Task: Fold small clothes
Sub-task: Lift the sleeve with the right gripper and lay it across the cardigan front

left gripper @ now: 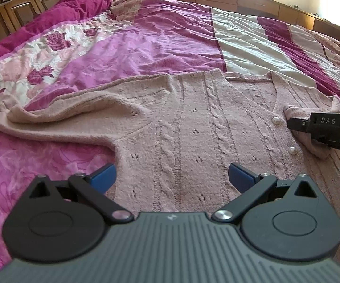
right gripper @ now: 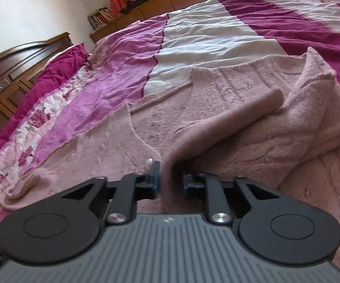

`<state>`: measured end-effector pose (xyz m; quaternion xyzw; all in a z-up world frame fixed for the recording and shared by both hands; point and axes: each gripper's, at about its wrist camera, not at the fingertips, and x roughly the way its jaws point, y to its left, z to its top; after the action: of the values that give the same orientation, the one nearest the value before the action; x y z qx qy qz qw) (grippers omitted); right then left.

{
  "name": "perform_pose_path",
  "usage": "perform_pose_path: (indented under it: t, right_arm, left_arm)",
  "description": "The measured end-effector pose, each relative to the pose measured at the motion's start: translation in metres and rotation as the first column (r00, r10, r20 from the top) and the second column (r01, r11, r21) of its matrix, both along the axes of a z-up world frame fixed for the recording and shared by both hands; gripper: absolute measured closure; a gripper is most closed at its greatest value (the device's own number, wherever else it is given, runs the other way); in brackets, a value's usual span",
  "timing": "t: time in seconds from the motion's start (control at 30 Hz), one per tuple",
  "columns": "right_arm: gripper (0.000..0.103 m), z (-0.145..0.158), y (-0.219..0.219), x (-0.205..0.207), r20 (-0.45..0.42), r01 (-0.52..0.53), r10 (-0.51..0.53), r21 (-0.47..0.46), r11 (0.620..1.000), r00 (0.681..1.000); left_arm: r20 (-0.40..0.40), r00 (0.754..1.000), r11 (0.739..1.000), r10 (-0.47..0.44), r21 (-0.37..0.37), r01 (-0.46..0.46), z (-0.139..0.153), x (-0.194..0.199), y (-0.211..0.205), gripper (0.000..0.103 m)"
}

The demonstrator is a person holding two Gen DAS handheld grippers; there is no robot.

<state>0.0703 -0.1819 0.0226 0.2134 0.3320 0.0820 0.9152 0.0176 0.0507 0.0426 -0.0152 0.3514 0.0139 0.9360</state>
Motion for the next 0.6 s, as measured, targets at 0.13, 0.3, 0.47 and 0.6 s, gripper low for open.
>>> perform_pose_path:
  t: [0.13,0.3,0.47,0.6]
  right_arm:
    - [0.046,0.011,0.003,-0.011,0.017,-0.020,0.020,0.005,1.000,1.000]
    - [0.041,0.023,0.000,-0.033,0.013,-0.014,0.014,0.003,1.000,1.000]
    - [0.039,0.033,-0.011,-0.064,0.023,0.002,-0.001,-0.024,1.000,1.000]
    - [0.038,0.040,-0.021,-0.088,0.043,0.011,-0.007,-0.083,0.996,0.999]
  left_arm:
    - [0.004,1.000,1.000,-0.001,-0.003,0.001,0.002,-0.001,-0.001,0.000]
    - [0.014,1.000,1.000,-0.009,-0.001,0.009,0.005,-0.005,-0.003,0.000]
    - [0.017,1.000,1.000,-0.024,-0.001,0.024,0.009,-0.008,-0.008,0.000]
    - [0.019,0.999,0.999,-0.043,0.005,0.043,0.011,-0.010,-0.015,0.000]
